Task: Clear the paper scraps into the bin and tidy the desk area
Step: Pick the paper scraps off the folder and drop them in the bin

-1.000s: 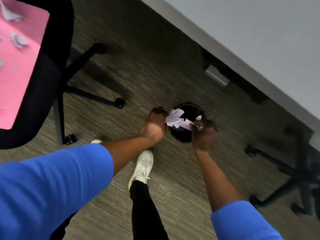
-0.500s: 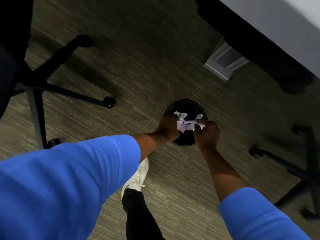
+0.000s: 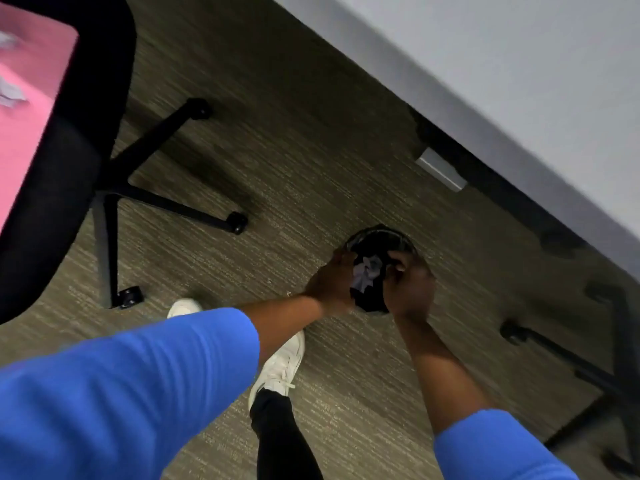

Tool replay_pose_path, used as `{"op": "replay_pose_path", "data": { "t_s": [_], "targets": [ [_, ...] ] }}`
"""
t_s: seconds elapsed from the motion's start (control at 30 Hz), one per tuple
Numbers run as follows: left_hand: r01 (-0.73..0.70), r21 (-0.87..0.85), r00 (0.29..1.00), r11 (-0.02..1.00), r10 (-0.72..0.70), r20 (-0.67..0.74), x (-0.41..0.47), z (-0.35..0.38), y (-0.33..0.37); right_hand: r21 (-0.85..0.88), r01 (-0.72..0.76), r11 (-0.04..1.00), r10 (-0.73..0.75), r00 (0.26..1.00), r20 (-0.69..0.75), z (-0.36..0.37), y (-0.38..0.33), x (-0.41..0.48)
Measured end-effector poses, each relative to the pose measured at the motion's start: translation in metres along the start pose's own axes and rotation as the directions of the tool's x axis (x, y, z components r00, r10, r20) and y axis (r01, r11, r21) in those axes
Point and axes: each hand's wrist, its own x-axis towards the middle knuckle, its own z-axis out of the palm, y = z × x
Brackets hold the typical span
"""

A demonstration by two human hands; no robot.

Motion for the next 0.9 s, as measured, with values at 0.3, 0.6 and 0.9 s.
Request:
{"op": "replay_pose_path", "data": {
  "t_s": [0.3,0.6,0.9],
  "targets": [
    [0.141,-0.049,0.912,0.989,-0.149,-0.383,-0.093,-0.096,0.002,0.046,0.16,0.986,-0.161,0.987,0.023,-0.01,-0.122,-0.017],
    [0.154,-0.049,0.647,0.987,-0.138,-0.75,-0.183,-0.225,-0.029,0.172,0.251,0.953,-0.297,0.889,0.348,0.002,-0.29,-0.031],
    [0.437,-0.103,0.365,0.893,-0.281,-0.888,-0.237,-0.353,-0.115,0.137,0.524,0.841,-0.526,0.728,0.441,0.042,-0.44,-0.046]
  ]
}}
